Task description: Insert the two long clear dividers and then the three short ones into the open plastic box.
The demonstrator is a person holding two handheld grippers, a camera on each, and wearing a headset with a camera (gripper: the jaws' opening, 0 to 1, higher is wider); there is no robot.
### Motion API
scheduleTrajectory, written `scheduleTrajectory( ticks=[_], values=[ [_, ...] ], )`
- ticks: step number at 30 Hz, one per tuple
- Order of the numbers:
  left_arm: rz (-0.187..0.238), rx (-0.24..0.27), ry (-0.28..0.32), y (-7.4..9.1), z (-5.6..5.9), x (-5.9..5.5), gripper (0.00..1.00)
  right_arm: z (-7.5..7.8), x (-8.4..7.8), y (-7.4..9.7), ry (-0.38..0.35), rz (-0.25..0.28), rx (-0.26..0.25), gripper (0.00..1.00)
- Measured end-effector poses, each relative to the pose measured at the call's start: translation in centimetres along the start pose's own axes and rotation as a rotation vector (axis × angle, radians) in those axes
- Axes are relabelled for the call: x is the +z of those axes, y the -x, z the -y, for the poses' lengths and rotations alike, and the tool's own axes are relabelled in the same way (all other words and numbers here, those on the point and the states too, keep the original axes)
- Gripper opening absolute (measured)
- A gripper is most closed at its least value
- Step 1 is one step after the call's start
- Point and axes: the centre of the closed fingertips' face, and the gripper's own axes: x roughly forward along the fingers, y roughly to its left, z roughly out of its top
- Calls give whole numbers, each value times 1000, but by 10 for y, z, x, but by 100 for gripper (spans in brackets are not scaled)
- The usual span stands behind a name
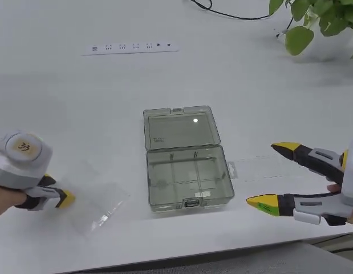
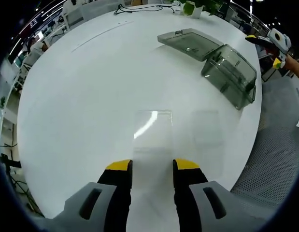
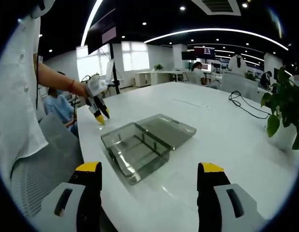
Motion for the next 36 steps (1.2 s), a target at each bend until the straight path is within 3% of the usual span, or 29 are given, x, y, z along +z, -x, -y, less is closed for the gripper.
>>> scheduleTrajectory(
  ticks=[10,19,30,36],
  values=[
    [-29,-23,16,1,1,-2,31,-1,-1,-1,-1,-3,1,82],
    [-18,-33,59,2,3,-2,31,-3,0,-2,3,-7,5,82],
    [37,-47,127,8,8,-3,30,-7,11,-3,12,6,15,81],
    [129,-73,211,20,16,9,30,-9,26,-3,-5,32,17,80]
  ],
)
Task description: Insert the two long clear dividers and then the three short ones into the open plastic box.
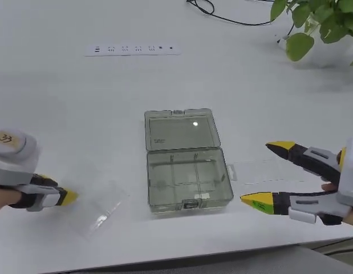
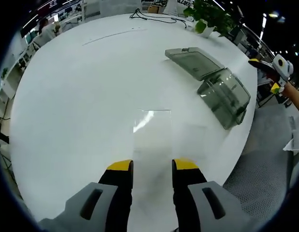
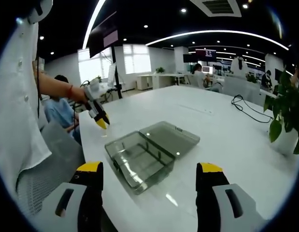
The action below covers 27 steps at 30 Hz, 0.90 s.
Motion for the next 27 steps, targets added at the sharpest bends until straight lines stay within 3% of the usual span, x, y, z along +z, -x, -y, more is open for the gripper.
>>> scheduleTrajectory(
  ticks=[5,14,16,19,22,27],
  values=[
    [93,-32,60,11,14,14,30,-3,17,-1,-12,38,2,79],
    [290,-130,151,36,53,53,30,-17,54,-8,-45,80,14,71],
    [312,-147,154,41,61,59,30,-21,65,-10,-63,105,20,70],
    [368,-192,171,49,79,73,30,-31,77,-14,-114,117,43,68],
    [418,-230,175,56,95,85,30,-43,96,-17,-131,169,71,66],
    [476,-300,175,66,127,101,30,-59,116,-25,-180,190,85,60]
  ],
)
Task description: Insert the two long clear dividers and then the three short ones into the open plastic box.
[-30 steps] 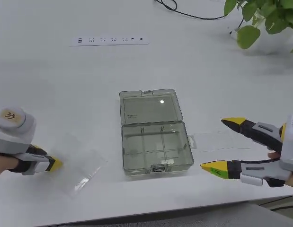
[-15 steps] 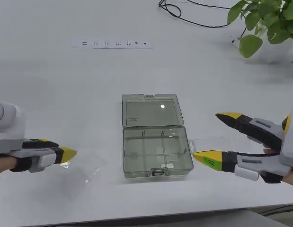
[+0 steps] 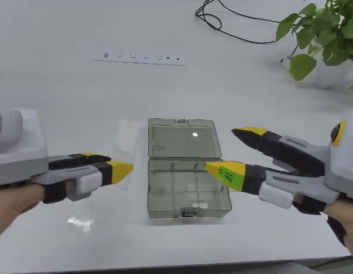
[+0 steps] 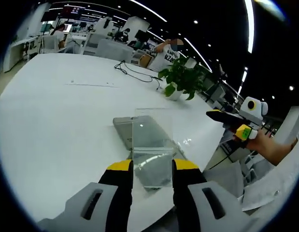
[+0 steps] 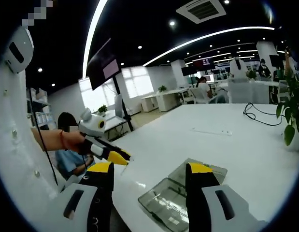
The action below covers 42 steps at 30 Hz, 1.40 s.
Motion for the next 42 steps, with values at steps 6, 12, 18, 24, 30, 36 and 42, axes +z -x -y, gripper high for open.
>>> scheduleTrajectory(
  ticks=[6,12,18,24,30,36,42],
  values=[
    [41,-63,7,-7,32,9,30,-13,7,-12,-20,-7,-16,53],
    [52,-98,-18,-14,51,15,30,-19,-3,-22,-69,-49,-23,36],
    [51,-111,-46,-17,59,19,30,-17,-10,-28,-110,-65,-49,29],
    [42,-121,-82,-19,64,19,30,-17,-11,-32,-149,-56,-52,24],
    [38,-126,-107,-20,67,20,30,-18,-13,-35,-185,-60,-47,18],
    [37,-117,-121,-22,66,20,30,-23,-13,-39,-242,-51,-51,8],
    [32,-115,-135,-21,65,18,27,-17,-13,-38,-239,-59,-71,7]
  ],
)
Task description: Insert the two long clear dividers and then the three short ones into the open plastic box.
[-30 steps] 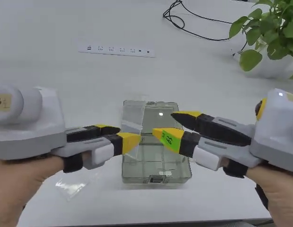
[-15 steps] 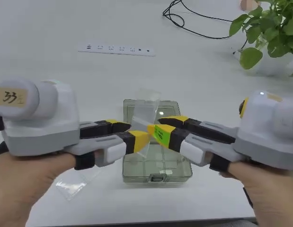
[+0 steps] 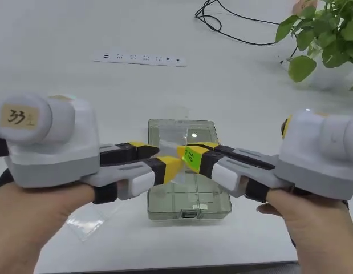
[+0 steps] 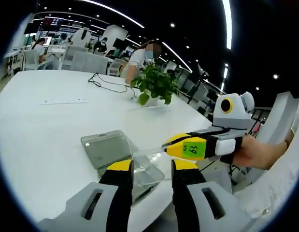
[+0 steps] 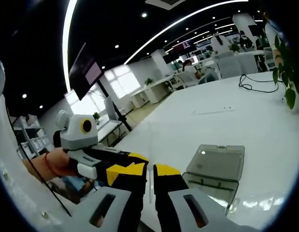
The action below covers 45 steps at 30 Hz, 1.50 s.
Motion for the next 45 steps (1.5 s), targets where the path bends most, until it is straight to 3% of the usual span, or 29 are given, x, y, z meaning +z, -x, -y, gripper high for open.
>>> scheduleTrajectory(
  ticks=[11,17,20,26,29,36,43,45],
  values=[
    [14,-16,-19,3,1,-2,29,3,4,4,-27,-1,-14,7],
    [12,-15,-78,10,-8,-7,34,18,9,12,-56,1,-61,7],
    [4,-20,-115,14,-12,-11,38,34,7,16,-66,-24,-97,7],
    [-13,-35,-147,19,-17,-18,50,53,4,23,-79,-66,-154,7],
    [-17,-43,-191,21,-19,-21,56,59,2,25,-93,-89,-180,7],
    [-42,-73,-269,26,-24,-33,71,78,-12,29,-149,-175,-281,7],
    [-63,-94,-296,27,-28,-40,86,87,-25,29,-194,-237,-337,7],
    [-63,-99,-308,27,-28,-41,88,96,-30,31,-223,-265,-361,7]
  ],
)
